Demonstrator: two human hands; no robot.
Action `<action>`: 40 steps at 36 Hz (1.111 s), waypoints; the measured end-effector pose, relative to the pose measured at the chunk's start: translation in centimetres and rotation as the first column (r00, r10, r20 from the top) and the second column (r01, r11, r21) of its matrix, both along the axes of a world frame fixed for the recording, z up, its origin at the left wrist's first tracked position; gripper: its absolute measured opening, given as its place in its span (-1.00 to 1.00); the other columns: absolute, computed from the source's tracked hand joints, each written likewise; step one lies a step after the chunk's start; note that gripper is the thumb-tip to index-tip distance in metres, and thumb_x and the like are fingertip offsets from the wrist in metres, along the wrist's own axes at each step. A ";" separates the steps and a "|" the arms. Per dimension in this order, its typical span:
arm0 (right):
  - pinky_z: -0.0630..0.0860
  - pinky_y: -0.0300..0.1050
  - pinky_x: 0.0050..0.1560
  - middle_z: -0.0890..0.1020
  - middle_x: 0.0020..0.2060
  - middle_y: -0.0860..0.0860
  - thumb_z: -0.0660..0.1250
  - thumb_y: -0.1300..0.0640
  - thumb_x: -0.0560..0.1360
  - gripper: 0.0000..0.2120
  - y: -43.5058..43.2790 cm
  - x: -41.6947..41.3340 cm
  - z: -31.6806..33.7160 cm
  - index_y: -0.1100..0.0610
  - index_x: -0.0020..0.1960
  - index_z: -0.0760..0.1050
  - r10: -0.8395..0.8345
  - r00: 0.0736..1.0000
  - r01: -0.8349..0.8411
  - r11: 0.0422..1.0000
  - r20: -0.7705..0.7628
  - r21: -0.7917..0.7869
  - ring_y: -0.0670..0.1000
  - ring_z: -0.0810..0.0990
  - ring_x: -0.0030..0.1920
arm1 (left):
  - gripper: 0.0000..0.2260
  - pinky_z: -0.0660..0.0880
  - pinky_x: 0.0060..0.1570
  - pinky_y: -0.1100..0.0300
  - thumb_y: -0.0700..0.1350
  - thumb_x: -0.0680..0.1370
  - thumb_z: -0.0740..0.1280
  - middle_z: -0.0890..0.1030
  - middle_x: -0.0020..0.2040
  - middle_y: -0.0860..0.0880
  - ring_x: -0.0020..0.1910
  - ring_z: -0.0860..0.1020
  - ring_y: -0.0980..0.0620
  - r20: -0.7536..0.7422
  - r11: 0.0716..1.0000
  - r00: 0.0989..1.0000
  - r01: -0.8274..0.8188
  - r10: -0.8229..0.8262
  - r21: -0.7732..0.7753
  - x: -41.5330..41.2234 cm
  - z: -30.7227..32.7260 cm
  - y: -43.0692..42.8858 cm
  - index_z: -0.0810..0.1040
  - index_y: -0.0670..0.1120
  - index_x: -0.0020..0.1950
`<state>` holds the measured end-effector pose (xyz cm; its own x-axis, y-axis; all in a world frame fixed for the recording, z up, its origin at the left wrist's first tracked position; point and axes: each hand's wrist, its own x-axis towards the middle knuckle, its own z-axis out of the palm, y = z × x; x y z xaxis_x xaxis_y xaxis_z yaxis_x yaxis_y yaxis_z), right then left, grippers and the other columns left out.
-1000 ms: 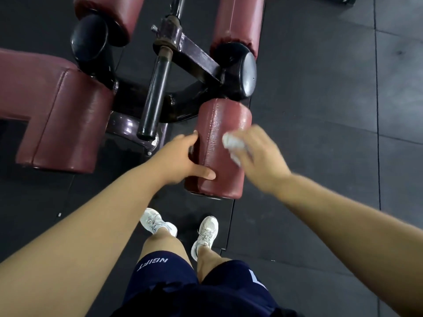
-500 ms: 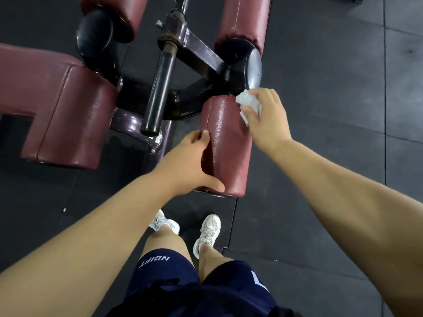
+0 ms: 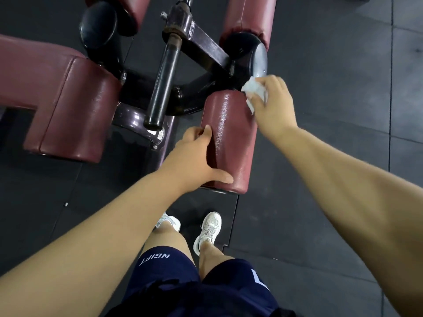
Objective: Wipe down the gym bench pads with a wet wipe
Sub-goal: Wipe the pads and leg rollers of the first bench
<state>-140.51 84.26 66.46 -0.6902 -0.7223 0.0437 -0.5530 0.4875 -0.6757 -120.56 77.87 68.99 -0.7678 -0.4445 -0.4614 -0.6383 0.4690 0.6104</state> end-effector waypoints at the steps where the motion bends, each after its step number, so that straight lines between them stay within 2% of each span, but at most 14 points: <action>1: 0.21 -0.39 -0.07 0.44 0.09 0.00 0.27 0.11 0.56 -0.76 -0.4 -0.2 -0.1 0.16 0.19 0.44 -0.024 1.000 0.024 1.000 0.014 0.015 -0.10 0.36 -0.01 | 0.09 0.25 0.38 0.09 0.20 0.22 0.55 0.10 0.48 0.05 0.44 0.19 0.03 -0.009 1.000 1.000 -0.016 0.016 0.015 0.0 -0.2 -0.2 -0.01 -0.03 0.55; 4: 0.28 -0.36 -0.03 0.46 0.02 -0.05 0.26 0.14 0.54 -0.82 0.6 1.4 -0.1 0.13 0.12 0.47 0.045 0.999 -0.045 0.999 -0.002 -0.026 -0.12 0.39 -0.02 | 0.11 0.26 0.39 0.09 0.17 0.15 0.59 0.22 0.47 0.03 0.39 0.31 0.05 -0.001 0.986 0.998 -0.059 0.060 0.156 0.7 -1.4 -1.6 0.07 0.00 0.55; 7: 0.42 -0.13 0.05 0.55 -0.15 -0.01 0.21 0.15 0.58 -0.88 4.6 5.2 -0.8 0.11 -0.04 0.52 0.312 0.946 -0.315 0.949 -0.081 -0.027 -0.10 0.41 -0.10 | 0.16 0.39 0.32 0.00 0.23 0.00 0.62 0.39 0.40 0.08 0.32 0.43 0.08 0.002 0.933 0.993 -0.115 0.122 0.341 1.6 -2.1 -2.9 0.17 0.11 0.51; 12: 0.45 -0.23 0.02 0.56 -0.07 0.08 0.19 0.17 0.52 -0.79 9.2 7.8 -1.2 0.06 0.15 0.40 0.580 0.806 -0.589 0.805 -0.114 -0.070 -0.04 0.46 -0.06 | 0.14 0.32 0.37 0.02 0.36 -0.04 0.52 0.37 0.41 0.16 0.38 0.33 0.14 0.012 0.954 0.996 -0.083 0.083 0.289 2.0 -2.4 -3.5 0.21 0.13 0.49; 14: 0.42 -0.26 0.00 0.56 -0.08 0.10 0.22 0.15 0.50 -0.77 8.1 6.2 -1.1 0.06 0.16 0.40 0.567 0.811 -0.578 0.815 -0.143 -0.044 -0.03 0.45 -0.06 | 0.03 0.33 0.35 0.06 0.27 0.06 0.57 0.41 0.35 0.15 0.33 0.37 0.14 -0.010 0.974 0.998 -0.058 0.062 0.220 1.7 -1.9 -3.1 0.27 0.11 0.47; 17: 0.27 -0.51 0.03 0.53 -0.10 -0.01 0.28 0.22 0.48 -0.76 4.8 3.4 -0.2 0.01 0.10 0.53 0.410 0.907 -0.413 0.911 -0.093 -0.017 -0.24 0.36 -0.10 | -0.16 0.28 0.31 0.19 0.14 0.24 0.55 0.36 0.29 0.17 0.32 0.35 0.15 -0.055 0.992 0.998 -0.028 0.035 0.124 1.1 -0.9 -2.1 0.30 0.06 0.45; 20: 0.21 -0.49 -0.03 0.43 -0.02 -0.04 0.28 0.20 0.53 -0.80 1.9 0.8 0.4 0.14 0.14 0.51 0.195 0.979 -0.196 0.980 -0.067 -0.014 -0.18 0.37 -0.02 | -0.04 0.40 0.25 0.04 0.35 0.22 0.46 0.33 0.38 0.06 0.33 0.37 0.04 -0.012 1.000 1.000 0.001 -0.001 0.028 0.0 -0.5 -0.6 0.19 0.01 0.49; 23: 0.21 -0.42 -0.07 0.40 0.02 -0.08 0.26 0.13 0.56 -0.79 1.0 0.0 0.5 0.16 0.16 0.45 0.122 0.992 -0.120 0.992 -0.044 0.027 -0.12 0.37 -0.01 | 0.03 0.40 0.25 -0.03 0.34 0.26 0.43 0.22 0.47 -0.03 0.36 0.34 -0.06 0.089 0.992 0.995 0.059 -0.050 -0.108 -0.7 -0.8 0.1 0.02 -0.06 0.54; 26: 0.27 -0.40 -0.09 0.45 -0.03 -0.11 0.25 0.11 0.56 -0.92 2.9 1.8 0.3 0.00 0.05 0.45 0.202 0.979 -0.202 0.979 -0.036 0.011 -0.17 0.36 -0.07 | 0.07 0.39 0.29 0.01 0.37 0.17 0.45 0.36 0.40 0.04 0.33 0.39 0.03 0.028 0.998 1.000 0.005 -0.007 0.070 -0.2 -1.6 -1.0 0.10 -0.03 0.53; 28: 0.35 -0.28 -0.03 0.49 -0.15 -0.14 0.25 0.14 0.58 -0.85 5.5 4.3 0.0 -0.12 -0.06 0.38 0.325 0.943 -0.324 0.946 -0.075 0.021 -0.17 0.34 -0.12 | 0.07 0.38 0.32 0.07 0.31 0.15 0.51 0.42 0.36 0.13 0.31 0.41 0.14 0.003 0.968 0.998 -0.058 0.059 0.244 0.8 -2.3 -2.1 0.11 0.03 0.53; 34: 0.42 -0.23 -0.11 0.56 -0.11 0.11 0.23 0.13 0.50 -0.76 9.9 7.3 -1.4 0.11 0.15 0.41 0.595 0.789 -0.605 0.796 -0.150 -0.024 0.00 0.44 -0.11 | -0.01 0.25 0.36 0.19 0.21 0.21 0.52 0.30 0.45 0.14 0.40 0.29 0.18 0.003 0.939 0.998 -0.055 0.058 0.340 1.6 -2.8 -3.4 0.14 0.05 0.53; 37: 0.42 -0.19 -0.02 0.54 -0.16 0.02 0.27 0.23 0.50 -0.82 7.0 5.0 -0.8 -0.04 0.00 0.43 0.484 0.860 -0.496 0.867 -0.159 -0.044 -0.04 0.38 -0.13 | -0.27 0.34 0.28 0.18 0.16 0.30 0.50 0.41 0.32 0.09 0.31 0.40 0.10 -0.026 0.977 0.999 -0.022 0.028 0.213 1.3 -2.0 -2.8 0.33 0.08 0.42; 39: 0.39 -0.17 0.04 0.51 -0.13 -0.06 0.28 0.21 0.53 -0.80 4.5 3.0 -0.3 -0.10 -0.07 0.42 0.322 0.940 -0.327 0.945 -0.109 -0.030 -0.09 0.36 -0.10 | -0.24 0.33 0.27 0.18 0.25 0.27 0.47 0.37 0.30 0.10 0.28 0.39 0.12 -0.038 0.993 0.999 -0.002 0.006 0.117 1.1 -1.4 -1.9 0.33 0.08 0.41; 40: 0.36 -0.21 0.03 0.51 -0.07 -0.03 0.28 0.18 0.53 -0.91 3.4 1.8 -0.4 0.00 -0.02 0.47 0.232 0.971 -0.234 0.971 -0.063 -0.040 -0.08 0.38 -0.07 | -0.15 0.32 0.30 0.16 0.32 0.23 0.45 0.33 0.35 0.10 0.30 0.37 0.12 -0.030 0.996 1.000 -0.003 0.006 0.084 0.9 -1.2 -1.3 0.29 0.08 0.44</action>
<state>-138.69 87.64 66.07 -0.4985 -0.8591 0.1159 -0.6860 0.3092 -0.6586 -119.65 76.55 67.75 -0.7799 -0.4086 -0.4740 -0.6211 0.4124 0.6664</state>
